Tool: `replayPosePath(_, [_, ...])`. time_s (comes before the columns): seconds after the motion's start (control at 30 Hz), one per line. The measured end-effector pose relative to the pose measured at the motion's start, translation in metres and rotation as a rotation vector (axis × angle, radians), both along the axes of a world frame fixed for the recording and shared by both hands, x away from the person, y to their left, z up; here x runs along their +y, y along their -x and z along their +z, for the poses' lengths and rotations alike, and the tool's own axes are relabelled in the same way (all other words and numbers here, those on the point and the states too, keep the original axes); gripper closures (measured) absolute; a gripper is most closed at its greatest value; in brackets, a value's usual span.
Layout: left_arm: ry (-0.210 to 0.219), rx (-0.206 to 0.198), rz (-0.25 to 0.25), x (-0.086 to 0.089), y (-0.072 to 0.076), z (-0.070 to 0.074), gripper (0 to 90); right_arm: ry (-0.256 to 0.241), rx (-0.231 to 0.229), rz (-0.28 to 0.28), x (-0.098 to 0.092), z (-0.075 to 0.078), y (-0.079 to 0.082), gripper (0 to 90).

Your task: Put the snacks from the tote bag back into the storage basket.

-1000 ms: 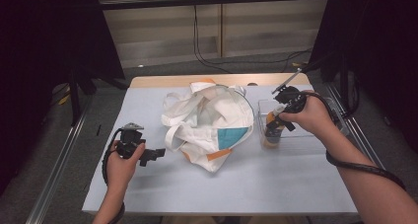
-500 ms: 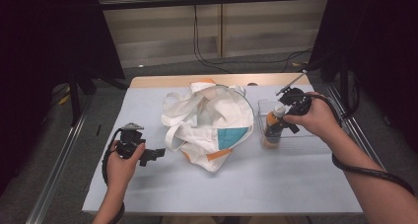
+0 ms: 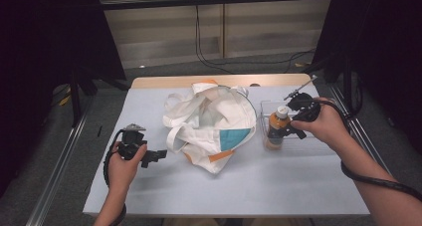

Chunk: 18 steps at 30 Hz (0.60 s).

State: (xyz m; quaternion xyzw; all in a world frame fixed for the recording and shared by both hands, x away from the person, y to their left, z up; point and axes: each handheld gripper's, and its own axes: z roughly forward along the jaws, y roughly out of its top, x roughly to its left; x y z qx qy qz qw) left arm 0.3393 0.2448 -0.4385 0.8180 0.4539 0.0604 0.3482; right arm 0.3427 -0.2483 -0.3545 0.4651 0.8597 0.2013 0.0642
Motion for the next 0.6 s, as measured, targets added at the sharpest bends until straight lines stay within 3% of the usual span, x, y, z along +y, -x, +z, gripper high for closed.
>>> replayPosePath(0.6, [-0.010, 0.007, -0.003, -0.002, -0.002, -0.003, 4.8, 0.005, -0.008, 0.006, -0.013, -0.011, 0.019, 12.6])
